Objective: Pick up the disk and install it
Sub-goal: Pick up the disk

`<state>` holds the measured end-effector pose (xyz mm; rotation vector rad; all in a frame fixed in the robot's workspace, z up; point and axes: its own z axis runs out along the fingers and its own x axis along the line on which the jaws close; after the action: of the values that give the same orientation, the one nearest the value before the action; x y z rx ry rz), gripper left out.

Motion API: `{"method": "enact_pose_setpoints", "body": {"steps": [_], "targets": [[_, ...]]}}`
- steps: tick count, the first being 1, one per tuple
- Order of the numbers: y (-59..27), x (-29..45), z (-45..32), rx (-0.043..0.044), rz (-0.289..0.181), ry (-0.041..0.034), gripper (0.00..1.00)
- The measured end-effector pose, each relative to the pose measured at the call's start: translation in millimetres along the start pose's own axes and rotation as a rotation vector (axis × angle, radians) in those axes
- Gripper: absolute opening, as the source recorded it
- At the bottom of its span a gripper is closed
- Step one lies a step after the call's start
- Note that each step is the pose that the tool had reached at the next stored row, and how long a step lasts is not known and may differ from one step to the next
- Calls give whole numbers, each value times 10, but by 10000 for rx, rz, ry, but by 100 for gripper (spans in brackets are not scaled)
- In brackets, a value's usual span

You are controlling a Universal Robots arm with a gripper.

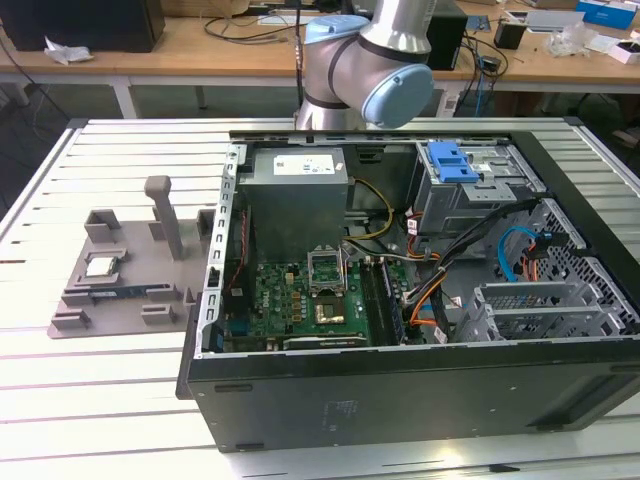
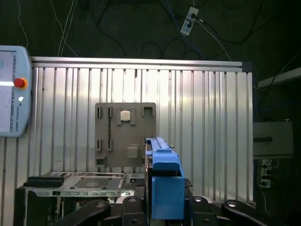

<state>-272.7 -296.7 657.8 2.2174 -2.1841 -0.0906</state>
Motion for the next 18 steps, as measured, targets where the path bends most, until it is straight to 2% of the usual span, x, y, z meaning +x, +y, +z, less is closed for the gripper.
{"method": "enact_pose_setpoints", "body": {"steps": [2,5,6,16,18], "targets": [[-51,2,38,-6,0,-1,37],[-194,6,101,-25,0,0,37],[-273,7,141,-35,1,-1,37],[-626,17,319,-70,1,-1,37],[-726,20,386,-82,0,-1,37]]}}
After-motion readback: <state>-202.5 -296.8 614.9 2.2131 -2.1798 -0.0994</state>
